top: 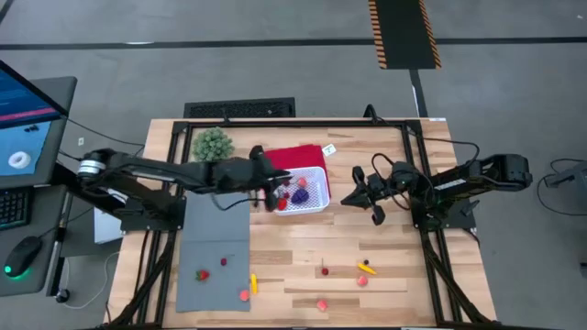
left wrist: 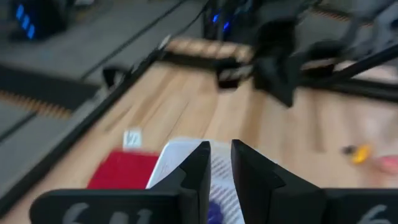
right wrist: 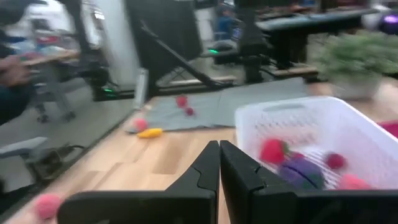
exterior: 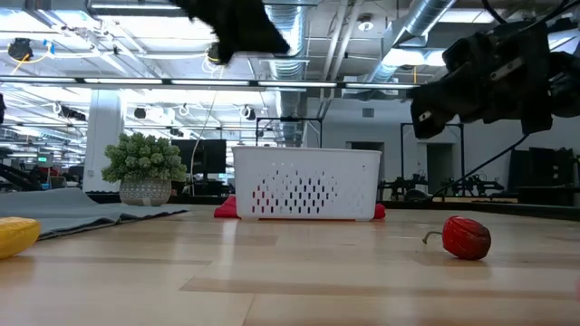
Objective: Pick and placing Produce into tupperware
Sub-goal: Put the red cherry into the white bin
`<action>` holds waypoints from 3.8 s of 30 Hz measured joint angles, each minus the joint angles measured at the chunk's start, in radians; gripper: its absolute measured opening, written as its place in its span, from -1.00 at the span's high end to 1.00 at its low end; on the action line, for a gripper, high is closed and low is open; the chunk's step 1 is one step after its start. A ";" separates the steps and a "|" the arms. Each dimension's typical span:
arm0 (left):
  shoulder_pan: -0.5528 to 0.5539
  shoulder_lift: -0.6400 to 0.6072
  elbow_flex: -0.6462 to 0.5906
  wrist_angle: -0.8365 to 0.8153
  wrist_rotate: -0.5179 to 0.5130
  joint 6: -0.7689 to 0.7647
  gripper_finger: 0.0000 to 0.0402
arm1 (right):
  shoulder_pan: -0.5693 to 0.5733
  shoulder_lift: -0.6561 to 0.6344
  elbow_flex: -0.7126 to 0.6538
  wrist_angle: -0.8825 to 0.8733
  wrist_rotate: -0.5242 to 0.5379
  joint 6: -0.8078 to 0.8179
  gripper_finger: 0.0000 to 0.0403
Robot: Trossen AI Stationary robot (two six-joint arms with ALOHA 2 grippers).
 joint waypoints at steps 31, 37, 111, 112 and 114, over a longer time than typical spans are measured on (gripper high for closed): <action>-0.408 -0.765 -0.611 0.357 0.054 0.156 0.73 | -0.046 -0.003 0.016 0.153 -0.231 0.219 0.82; -0.431 -0.770 -0.695 0.407 0.037 0.174 0.73 | 0.059 0.009 0.043 0.147 -0.164 0.194 0.82; -0.522 -0.404 -0.434 -0.299 -0.093 -0.614 0.73 | 0.136 0.251 0.490 -0.415 -0.167 -0.097 0.82; -0.531 -0.388 -0.430 -0.292 -0.114 -0.603 0.73 | 0.111 0.219 0.452 -0.391 -0.174 -0.091 0.83; -0.545 -0.364 -0.423 -0.287 -0.150 -0.598 0.73 | 0.061 0.147 0.368 -0.353 -0.176 -0.092 0.84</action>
